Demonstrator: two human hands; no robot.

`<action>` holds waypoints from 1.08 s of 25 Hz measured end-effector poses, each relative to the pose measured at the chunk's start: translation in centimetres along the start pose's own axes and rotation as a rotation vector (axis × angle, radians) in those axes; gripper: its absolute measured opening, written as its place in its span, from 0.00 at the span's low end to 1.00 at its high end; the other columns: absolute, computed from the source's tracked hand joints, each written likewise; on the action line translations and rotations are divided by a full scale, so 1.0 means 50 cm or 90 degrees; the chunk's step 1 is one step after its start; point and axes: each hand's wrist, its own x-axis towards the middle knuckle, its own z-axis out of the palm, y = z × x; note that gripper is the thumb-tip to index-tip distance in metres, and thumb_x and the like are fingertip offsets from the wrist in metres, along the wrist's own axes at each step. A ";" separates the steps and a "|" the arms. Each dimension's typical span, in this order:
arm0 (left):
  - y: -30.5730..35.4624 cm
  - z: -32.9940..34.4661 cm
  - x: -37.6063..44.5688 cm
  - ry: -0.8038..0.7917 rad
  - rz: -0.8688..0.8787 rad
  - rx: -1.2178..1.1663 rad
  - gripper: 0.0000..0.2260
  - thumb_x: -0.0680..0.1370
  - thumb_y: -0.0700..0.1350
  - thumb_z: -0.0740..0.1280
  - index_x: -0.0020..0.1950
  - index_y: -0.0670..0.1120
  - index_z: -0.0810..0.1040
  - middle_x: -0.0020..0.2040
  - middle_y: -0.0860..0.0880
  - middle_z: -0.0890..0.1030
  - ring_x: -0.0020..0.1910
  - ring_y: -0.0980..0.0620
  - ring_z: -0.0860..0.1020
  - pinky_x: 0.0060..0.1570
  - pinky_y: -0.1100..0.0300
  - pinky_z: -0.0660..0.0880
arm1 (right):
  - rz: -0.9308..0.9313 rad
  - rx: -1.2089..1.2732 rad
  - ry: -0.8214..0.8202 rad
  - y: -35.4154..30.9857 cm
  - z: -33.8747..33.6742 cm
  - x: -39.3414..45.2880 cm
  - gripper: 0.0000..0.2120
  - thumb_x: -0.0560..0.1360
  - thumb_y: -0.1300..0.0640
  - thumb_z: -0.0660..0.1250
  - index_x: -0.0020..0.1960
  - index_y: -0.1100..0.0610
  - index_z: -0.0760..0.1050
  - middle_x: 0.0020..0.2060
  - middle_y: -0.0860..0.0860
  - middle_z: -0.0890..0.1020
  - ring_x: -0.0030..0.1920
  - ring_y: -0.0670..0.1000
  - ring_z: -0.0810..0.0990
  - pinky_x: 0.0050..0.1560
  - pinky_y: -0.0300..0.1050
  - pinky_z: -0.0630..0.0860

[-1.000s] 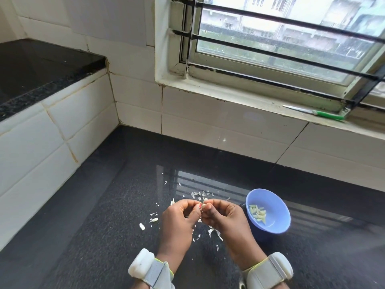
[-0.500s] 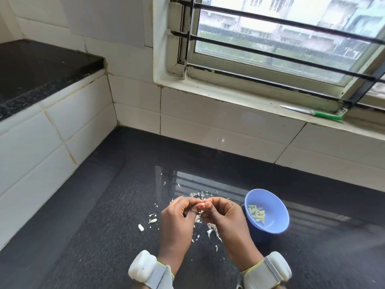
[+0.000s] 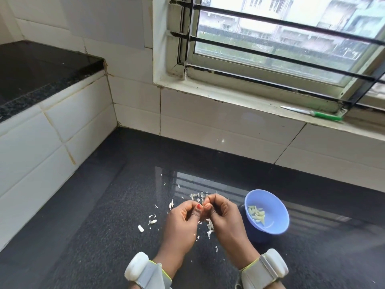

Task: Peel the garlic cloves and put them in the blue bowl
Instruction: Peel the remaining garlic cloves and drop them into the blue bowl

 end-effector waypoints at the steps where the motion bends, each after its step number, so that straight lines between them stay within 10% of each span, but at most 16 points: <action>1: 0.005 0.001 0.000 -0.033 -0.063 -0.097 0.08 0.79 0.38 0.64 0.41 0.41 0.79 0.32 0.53 0.80 0.34 0.61 0.77 0.35 0.69 0.71 | 0.010 0.045 -0.008 -0.003 -0.001 -0.001 0.09 0.78 0.69 0.64 0.42 0.59 0.76 0.33 0.51 0.78 0.36 0.48 0.75 0.39 0.44 0.75; 8: 0.005 0.000 -0.002 -0.069 -0.163 -0.242 0.08 0.79 0.40 0.62 0.49 0.38 0.80 0.36 0.49 0.82 0.34 0.58 0.78 0.30 0.67 0.67 | 0.079 0.170 0.001 0.005 0.002 -0.014 0.13 0.75 0.58 0.67 0.48 0.70 0.78 0.40 0.66 0.82 0.42 0.60 0.80 0.50 0.60 0.79; 15: -0.019 -0.003 0.010 0.007 -0.033 0.046 0.05 0.76 0.38 0.69 0.45 0.46 0.84 0.39 0.52 0.85 0.40 0.58 0.82 0.42 0.70 0.74 | 0.187 0.267 0.034 0.003 -0.004 -0.010 0.11 0.71 0.55 0.70 0.45 0.63 0.83 0.42 0.60 0.84 0.44 0.55 0.80 0.47 0.45 0.78; 22: -0.025 -0.014 0.006 0.060 -0.013 0.250 0.09 0.68 0.49 0.76 0.31 0.49 0.79 0.30 0.54 0.79 0.33 0.63 0.75 0.32 0.71 0.67 | 0.326 0.373 0.104 -0.007 -0.009 -0.009 0.10 0.70 0.57 0.71 0.46 0.63 0.82 0.37 0.54 0.82 0.33 0.46 0.77 0.33 0.35 0.77; 27: -0.026 -0.025 0.003 0.018 0.011 0.335 0.04 0.74 0.44 0.71 0.46 0.50 0.85 0.43 0.57 0.83 0.42 0.62 0.78 0.39 0.78 0.66 | 0.363 0.328 0.157 0.002 -0.014 -0.008 0.06 0.75 0.59 0.70 0.45 0.62 0.83 0.35 0.51 0.83 0.29 0.43 0.74 0.27 0.34 0.72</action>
